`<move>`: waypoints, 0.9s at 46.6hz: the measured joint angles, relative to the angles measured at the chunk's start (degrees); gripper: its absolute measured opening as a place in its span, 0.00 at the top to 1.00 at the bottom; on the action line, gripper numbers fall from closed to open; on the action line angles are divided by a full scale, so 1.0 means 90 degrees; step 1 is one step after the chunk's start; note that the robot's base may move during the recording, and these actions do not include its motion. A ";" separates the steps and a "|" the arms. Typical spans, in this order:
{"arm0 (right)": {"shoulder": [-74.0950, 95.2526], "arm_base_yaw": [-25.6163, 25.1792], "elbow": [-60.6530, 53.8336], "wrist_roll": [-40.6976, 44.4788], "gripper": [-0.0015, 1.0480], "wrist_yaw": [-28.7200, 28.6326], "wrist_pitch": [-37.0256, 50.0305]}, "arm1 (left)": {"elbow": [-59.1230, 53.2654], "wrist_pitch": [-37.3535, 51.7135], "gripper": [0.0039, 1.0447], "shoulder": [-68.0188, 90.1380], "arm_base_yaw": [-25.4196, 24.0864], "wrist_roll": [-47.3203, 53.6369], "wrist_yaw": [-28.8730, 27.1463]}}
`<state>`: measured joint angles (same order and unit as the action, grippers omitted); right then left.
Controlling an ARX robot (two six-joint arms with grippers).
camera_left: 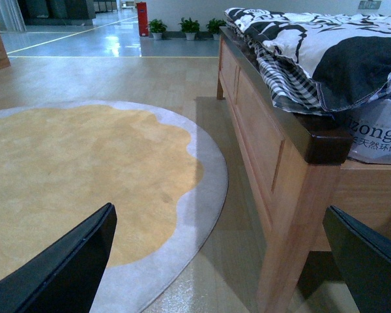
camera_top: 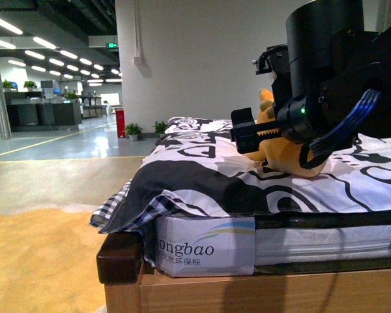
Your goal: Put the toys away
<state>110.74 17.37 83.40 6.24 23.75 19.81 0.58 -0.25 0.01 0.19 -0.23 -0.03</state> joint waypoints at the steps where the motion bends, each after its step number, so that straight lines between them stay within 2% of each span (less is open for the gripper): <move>1: 0.0022 0.0007 0.0036 0.0058 0.06 0.0056 -0.0024 | 0.0000 0.0000 0.06 0.0000 0.0000 0.0000 0.0000; 8: 0.0134 0.0012 0.0163 0.0282 0.06 0.0248 -0.0170 | 0.0000 0.0000 0.06 0.0000 0.0000 0.0000 0.0000; 10: 0.0151 0.0007 0.0172 0.0318 0.10 0.0301 -0.0172 | 0.0000 0.0000 0.06 0.0000 0.0000 0.0000 0.0000; 27: 0.0158 -0.0153 0.0177 0.0459 0.54 0.0476 -0.0301 | 0.0000 0.0000 0.06 0.0000 0.0000 0.0000 0.0000; 42: 0.0015 -0.0304 0.0175 0.0420 0.88 0.0138 -0.0350 | 0.0000 0.0000 0.06 0.0000 0.0000 0.0000 0.0000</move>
<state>110.87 14.63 84.97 10.02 24.99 16.67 0.58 -0.25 0.01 0.19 -0.23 -0.03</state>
